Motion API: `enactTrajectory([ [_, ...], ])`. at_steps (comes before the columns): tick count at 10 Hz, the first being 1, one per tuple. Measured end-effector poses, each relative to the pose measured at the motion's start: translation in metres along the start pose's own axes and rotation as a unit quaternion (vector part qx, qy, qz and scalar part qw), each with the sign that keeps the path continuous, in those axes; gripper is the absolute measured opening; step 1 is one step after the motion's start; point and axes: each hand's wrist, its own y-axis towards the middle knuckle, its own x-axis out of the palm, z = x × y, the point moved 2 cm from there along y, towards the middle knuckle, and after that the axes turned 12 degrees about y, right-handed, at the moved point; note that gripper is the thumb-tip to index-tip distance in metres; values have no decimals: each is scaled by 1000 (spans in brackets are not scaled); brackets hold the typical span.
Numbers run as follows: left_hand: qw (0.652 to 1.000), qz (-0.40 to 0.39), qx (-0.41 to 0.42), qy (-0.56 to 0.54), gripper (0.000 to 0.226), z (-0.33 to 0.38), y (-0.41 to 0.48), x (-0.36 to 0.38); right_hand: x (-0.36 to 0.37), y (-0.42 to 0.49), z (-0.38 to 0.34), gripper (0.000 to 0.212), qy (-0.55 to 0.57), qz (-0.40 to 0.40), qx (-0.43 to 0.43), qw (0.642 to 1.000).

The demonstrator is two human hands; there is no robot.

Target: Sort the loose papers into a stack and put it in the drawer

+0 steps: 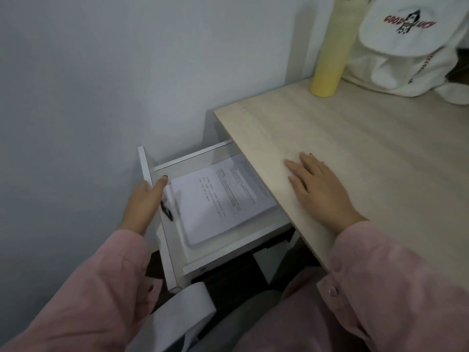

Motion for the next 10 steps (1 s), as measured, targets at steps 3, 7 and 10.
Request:
enactTrajectory([
  [3,989,-90,57,-105,28,37,-2,43,-11,-14,20,48,-14,22,35,999],
  [7,947,-218,117,-204,39,120,-14,121,-15,-13,22,41,50,88,34,994],
  [10,945,-181,144,-232,53,116,-20,131,-22,-21,26,32,215,75,73,971],
])
